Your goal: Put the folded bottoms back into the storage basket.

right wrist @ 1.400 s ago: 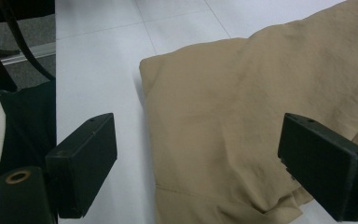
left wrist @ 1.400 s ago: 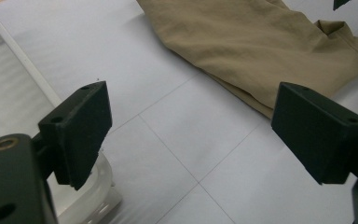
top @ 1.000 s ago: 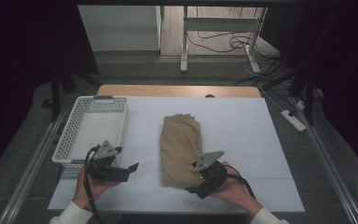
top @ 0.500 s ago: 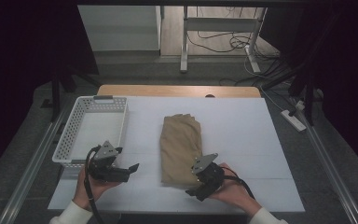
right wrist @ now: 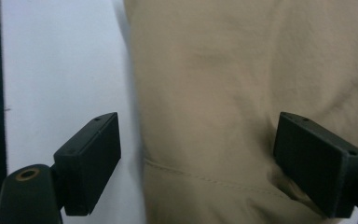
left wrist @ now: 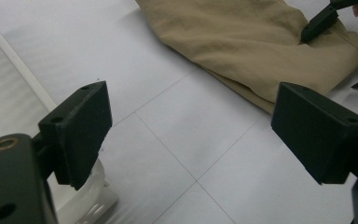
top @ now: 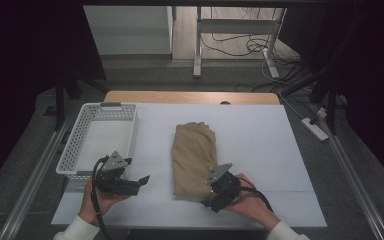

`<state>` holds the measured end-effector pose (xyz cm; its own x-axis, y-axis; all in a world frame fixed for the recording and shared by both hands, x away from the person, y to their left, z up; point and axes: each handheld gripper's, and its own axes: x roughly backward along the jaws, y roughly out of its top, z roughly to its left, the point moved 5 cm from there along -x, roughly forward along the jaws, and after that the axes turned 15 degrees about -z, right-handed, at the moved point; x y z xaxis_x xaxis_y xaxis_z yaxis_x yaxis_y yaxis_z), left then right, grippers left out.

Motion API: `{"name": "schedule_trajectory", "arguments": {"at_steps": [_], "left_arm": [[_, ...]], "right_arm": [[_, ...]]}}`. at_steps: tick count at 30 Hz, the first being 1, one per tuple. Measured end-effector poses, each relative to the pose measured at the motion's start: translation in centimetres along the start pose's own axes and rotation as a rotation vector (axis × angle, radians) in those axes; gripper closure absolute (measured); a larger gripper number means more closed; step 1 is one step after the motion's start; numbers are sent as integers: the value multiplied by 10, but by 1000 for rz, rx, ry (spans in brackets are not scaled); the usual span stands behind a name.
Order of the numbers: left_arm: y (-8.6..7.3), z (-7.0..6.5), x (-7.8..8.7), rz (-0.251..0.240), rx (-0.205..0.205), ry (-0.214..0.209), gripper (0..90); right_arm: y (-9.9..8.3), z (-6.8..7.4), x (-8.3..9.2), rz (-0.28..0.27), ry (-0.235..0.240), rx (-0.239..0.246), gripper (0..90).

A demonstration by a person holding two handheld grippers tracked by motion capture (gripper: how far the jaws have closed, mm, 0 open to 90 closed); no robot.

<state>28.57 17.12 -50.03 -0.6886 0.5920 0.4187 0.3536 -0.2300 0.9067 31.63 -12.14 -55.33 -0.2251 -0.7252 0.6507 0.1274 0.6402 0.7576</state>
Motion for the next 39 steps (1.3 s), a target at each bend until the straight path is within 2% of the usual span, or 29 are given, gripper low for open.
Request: {"name": "schedule_trajectory", "arguments": {"at_steps": [7, 13, 16, 20, 26, 31, 39], "left_arm": [[0, 0, 0, 0, -4, -2, 129], [0, 0, 0, 0, -3, -2, 129], [0, -1, 0, 2, -5, -2, 130], [0, -1, 0, -3, -7, -3, 135], [0, -1, 0, -2, -6, -3, 136], [-1, -1, -1, 0, -7, -5, 135], [-1, -1, -1, 4, -11, -3, 136]], "right_arm": [[-2, -3, -4, 24, -41, 52, 222], [-2, -7, -2, 24, -66, 60, 354], [0, -7, -2, 24, -66, 72, 424], [0, -9, -2, 24, -62, 86, 468], [2, -11, -1, 23, -80, 98, 609], [3, -11, 0, 29, -76, 111, 724], [5, -12, 3, 10, -66, 93, 773]]}}
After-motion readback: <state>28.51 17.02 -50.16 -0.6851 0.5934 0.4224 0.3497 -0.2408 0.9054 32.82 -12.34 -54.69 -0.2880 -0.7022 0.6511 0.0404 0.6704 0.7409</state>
